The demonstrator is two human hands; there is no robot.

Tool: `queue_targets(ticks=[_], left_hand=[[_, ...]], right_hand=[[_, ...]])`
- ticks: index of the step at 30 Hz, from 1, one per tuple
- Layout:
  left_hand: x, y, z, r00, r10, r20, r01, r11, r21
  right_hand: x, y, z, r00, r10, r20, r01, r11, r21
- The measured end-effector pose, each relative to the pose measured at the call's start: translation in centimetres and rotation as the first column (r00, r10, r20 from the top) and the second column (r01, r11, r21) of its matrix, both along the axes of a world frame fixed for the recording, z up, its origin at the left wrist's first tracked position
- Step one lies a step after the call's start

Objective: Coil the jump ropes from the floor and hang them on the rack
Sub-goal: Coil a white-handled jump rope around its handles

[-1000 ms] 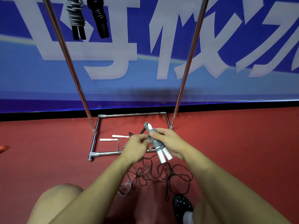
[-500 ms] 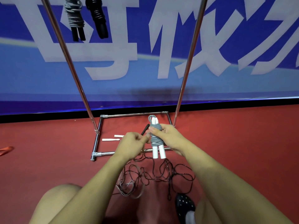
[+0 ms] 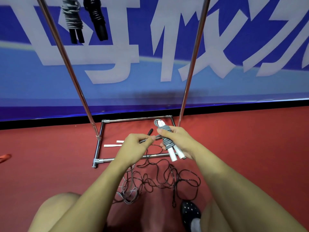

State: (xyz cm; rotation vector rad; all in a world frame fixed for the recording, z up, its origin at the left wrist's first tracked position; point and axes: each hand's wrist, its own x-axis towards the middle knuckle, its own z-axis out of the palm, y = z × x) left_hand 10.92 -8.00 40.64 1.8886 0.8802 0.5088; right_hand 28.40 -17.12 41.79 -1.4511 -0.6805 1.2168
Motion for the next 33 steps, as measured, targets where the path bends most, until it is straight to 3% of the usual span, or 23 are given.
queue_targets(ticks=[5, 11, 15, 19, 21, 27, 33], left_hand=[[-0.1, 0.5, -0.2, 0.988, 0.055, -0.145, -0.039, 0.993, 0.112], [0.2, -0.6, 0.4, 0.969, 0.027, -0.245, 0.055, 0.946, 0.321], [0.3, -0.3, -0.2, 0.978, 0.018, -0.208, 0.019, 0.984, 0.177], [0.4, -0.2, -0.2, 0.987, -0.004, -0.158, -0.001, 0.999, -0.035], [0.5, -0.4, -0.2, 0.991, -0.029, -0.133, 0.013, 0.992, -0.123], [0.4, 0.3, -1.0, 0.992, 0.091, -0.081, -0.104, 0.980, -0.172], [0.3, 0.0, -0.6, 0.969, 0.131, -0.210, -0.150, 0.986, -0.075]], right_hand=[[-0.2, 0.0, 0.0, 0.998, 0.062, -0.012, -0.062, 0.998, 0.012], [-0.8, 0.4, -0.7, 0.990, 0.054, 0.129, -0.055, 0.998, 0.005], [-1.7, 0.6, -1.2, 0.983, 0.088, 0.161, -0.086, 0.996, -0.021], [-1.7, 1.1, -0.8, 0.997, 0.025, -0.080, -0.030, 0.998, -0.054], [-1.4, 1.1, -1.0, 0.996, 0.016, -0.089, -0.019, 0.999, -0.032], [-1.3, 1.0, -1.5, 0.990, 0.041, 0.137, -0.041, 0.999, 0.002], [-1.2, 0.8, -1.5, 0.953, 0.035, 0.302, -0.034, 0.999, -0.012]])
